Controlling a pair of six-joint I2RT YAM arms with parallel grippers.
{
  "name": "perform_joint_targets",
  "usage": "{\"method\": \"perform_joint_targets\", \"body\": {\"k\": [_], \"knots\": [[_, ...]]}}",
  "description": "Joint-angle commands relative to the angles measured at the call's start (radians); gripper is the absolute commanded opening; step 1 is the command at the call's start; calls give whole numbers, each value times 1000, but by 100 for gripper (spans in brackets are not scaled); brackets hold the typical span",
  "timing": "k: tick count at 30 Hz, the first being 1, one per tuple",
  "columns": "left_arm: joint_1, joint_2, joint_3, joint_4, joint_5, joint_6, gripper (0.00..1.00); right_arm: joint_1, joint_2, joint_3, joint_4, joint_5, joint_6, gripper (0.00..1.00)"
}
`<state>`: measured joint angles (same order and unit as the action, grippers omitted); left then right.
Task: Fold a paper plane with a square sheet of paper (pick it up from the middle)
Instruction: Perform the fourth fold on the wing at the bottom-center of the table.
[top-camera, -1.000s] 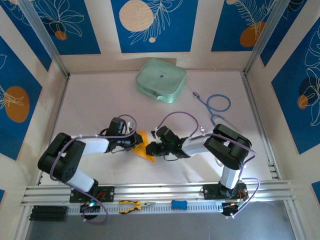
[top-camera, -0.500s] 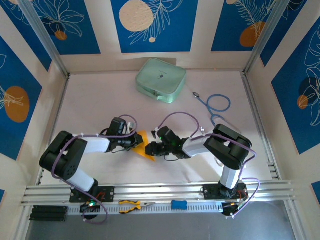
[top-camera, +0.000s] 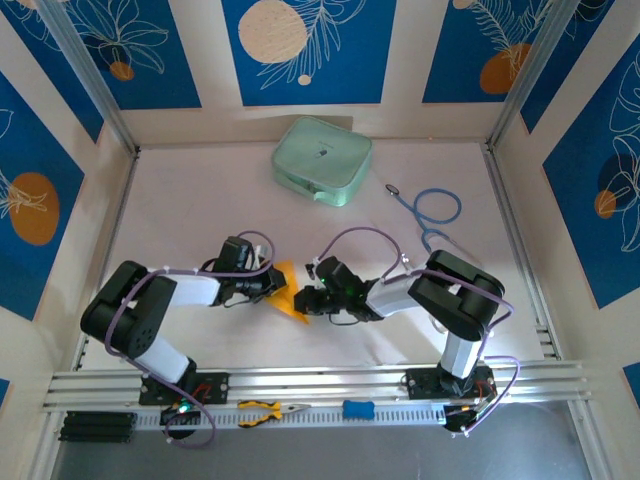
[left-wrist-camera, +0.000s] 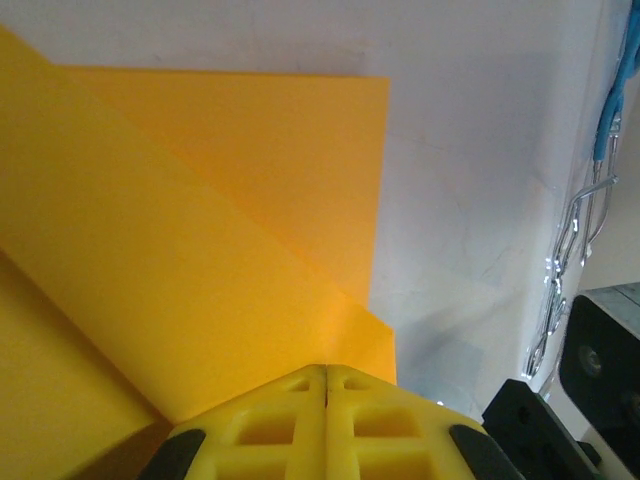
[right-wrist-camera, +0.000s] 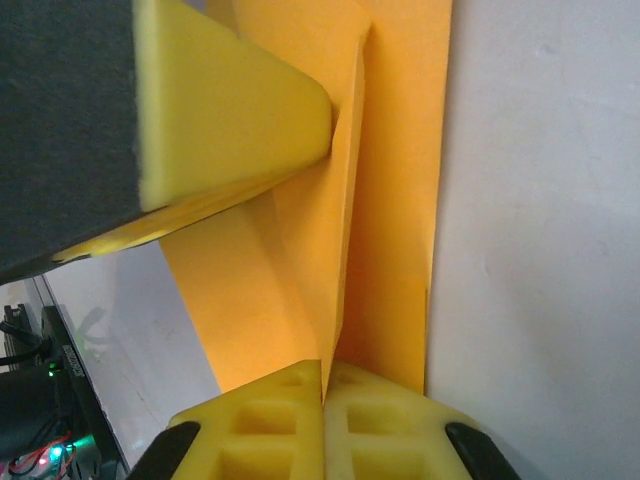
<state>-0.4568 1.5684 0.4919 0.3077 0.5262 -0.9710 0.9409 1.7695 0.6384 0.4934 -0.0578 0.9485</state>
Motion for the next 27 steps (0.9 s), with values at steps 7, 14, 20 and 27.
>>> {"method": "perform_joint_targets", "body": {"k": [7,14,20,27], "knots": [[-6,37,-28,41,-12,4,4,22,-7,-37,-48,3,18,13],[-6,53,-32,74,0,3,4,24,-13,-43,-50,13,29,15],[-6,47,-41,78,-5,4,4,16,-50,-55,-56,19,53,18],[-6,46,-66,135,3,-10,4,2,-84,3,-145,4,45,24]]}}
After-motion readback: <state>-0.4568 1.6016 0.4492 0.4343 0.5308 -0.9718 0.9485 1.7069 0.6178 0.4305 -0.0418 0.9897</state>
